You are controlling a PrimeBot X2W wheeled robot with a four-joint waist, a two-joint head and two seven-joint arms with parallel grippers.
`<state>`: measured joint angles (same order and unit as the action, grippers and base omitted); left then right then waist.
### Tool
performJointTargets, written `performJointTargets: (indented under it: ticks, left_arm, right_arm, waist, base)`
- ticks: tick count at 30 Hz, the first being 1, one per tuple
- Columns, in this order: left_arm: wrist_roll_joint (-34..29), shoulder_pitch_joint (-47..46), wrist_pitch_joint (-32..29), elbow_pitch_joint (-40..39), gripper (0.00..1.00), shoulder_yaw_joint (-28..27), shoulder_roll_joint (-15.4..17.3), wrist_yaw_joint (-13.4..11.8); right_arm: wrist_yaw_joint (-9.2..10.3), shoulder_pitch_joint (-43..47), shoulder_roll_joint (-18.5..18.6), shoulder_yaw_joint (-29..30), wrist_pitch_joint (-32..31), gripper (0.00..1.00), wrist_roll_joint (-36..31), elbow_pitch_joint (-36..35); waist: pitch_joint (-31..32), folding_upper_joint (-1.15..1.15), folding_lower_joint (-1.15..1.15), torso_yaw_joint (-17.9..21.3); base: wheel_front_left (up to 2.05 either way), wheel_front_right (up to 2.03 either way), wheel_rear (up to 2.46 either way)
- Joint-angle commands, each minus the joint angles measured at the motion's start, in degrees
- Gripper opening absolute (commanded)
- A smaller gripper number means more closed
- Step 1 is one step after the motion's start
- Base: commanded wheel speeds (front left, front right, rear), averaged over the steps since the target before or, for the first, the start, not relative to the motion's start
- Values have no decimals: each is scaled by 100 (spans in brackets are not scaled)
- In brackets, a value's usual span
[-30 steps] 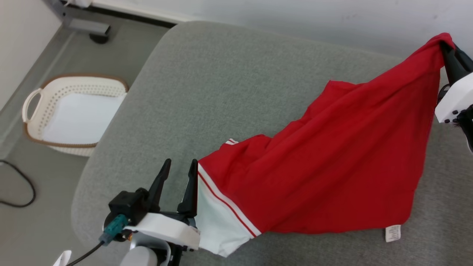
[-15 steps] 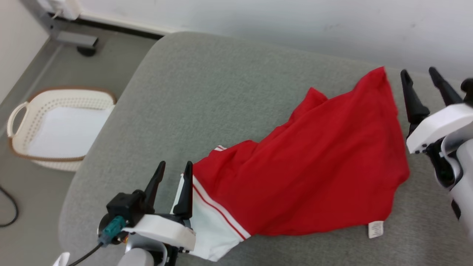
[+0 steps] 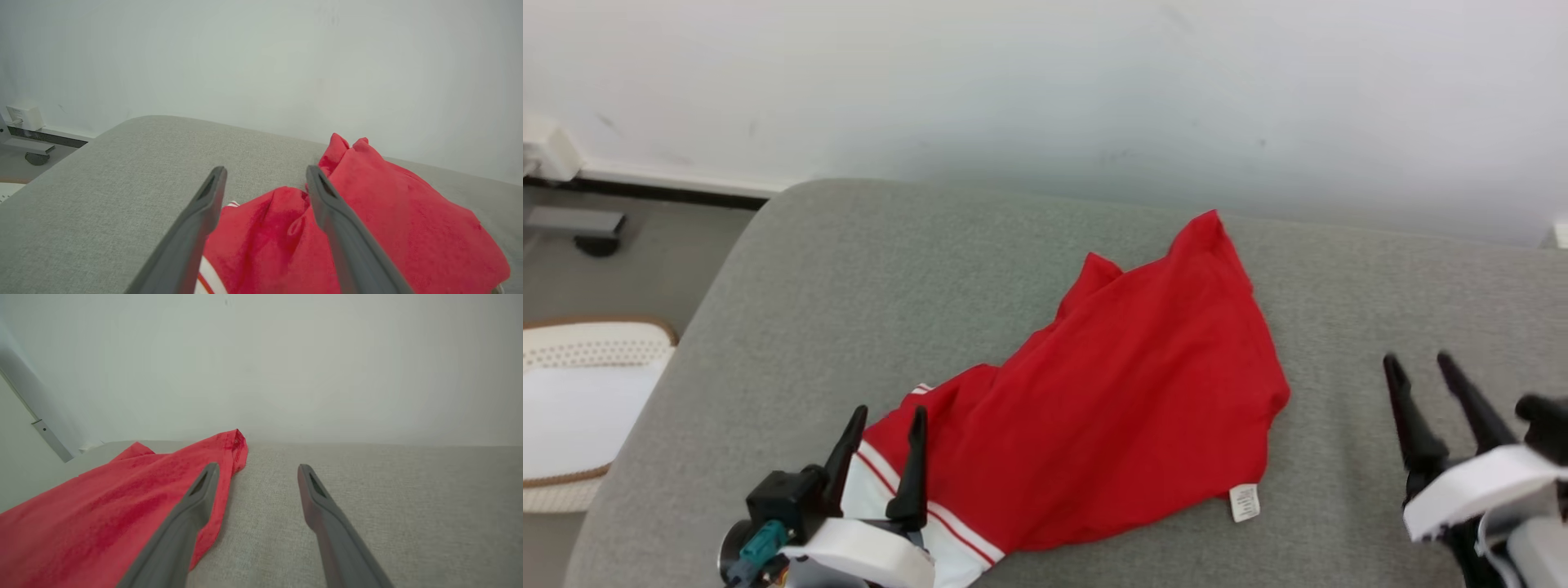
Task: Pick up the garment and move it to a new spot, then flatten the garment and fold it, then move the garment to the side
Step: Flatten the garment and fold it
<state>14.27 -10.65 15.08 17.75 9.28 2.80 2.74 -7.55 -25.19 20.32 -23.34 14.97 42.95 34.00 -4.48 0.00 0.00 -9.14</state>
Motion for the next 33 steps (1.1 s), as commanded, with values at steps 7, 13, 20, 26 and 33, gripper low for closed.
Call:
performJointTargets:
  ticks: [7,13,20,26,33]
  left_arm:
    - [-119,80,8,43,100,-30,28,69]
    - [-107,43,8,65,100,1,25,98]
    - [-13,-55,8,74,100,30,23,87]
    - [88,-116,8,105,100,113,22,49]
    - [144,-97,8,122,100,126,22,16]
  right_arm:
    - [13,811,-261,111,19,100,-136,-250]
    - [13,726,-390,-60,-183,100,-393,17]
    - [13,255,-694,-348,-727,100,-438,560]
    - [13,-100,-815,-548,-1359,100,-494,1308]
    - [-11,-194,-1077,-784,-1606,100,-571,1675]
  waist:
    - [197,0,0,180]
    - [136,0,0,49]
    - [-45,0,0,-209]
    - [-132,0,0,-450]
    - [-187,0,0,-625]
  base:
    - [0,0,0]
    - [0,0,0]
    - [0,0,0]
    - [0,0,0]
    - [0,0,0]
